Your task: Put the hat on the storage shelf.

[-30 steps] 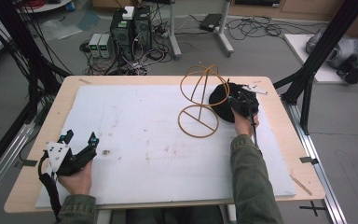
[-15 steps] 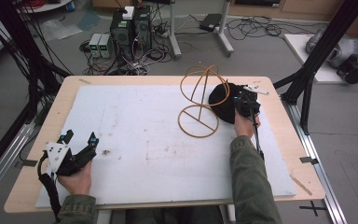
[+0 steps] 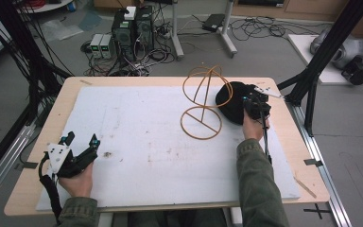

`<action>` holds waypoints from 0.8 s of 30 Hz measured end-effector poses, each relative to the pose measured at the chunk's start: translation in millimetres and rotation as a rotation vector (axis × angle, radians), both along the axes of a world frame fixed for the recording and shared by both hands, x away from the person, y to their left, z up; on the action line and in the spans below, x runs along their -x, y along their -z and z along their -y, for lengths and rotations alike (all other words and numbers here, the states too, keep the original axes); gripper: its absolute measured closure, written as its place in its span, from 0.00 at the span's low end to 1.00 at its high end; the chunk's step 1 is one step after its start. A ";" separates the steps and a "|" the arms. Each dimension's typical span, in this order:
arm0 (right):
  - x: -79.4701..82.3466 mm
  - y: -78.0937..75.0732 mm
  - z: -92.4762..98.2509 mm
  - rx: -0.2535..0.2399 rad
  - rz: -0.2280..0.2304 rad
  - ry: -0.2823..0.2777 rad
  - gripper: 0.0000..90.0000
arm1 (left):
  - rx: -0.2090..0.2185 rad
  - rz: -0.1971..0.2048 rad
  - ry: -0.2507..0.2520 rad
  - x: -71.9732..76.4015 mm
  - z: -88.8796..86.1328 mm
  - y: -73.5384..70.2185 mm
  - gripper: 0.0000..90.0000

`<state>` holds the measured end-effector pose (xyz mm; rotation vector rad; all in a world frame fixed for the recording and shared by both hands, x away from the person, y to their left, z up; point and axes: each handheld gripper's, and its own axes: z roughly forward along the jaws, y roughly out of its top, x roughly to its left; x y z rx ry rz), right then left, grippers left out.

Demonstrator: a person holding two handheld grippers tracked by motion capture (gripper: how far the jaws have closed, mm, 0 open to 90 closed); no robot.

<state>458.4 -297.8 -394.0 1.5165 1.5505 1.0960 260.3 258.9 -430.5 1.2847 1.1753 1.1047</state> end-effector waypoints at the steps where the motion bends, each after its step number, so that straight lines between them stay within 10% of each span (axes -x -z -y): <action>1: 0.0 0.0 0.0 0.000 0.000 0.000 0.97 | 0.002 0.000 0.000 -0.2 -0.2 0.1 0.27; 24: 35.6 -59.8 31.5 -0.028 0.199 0.028 0.97 | 0.015 0.007 0.003 -2.7 2.7 -1.3 0.27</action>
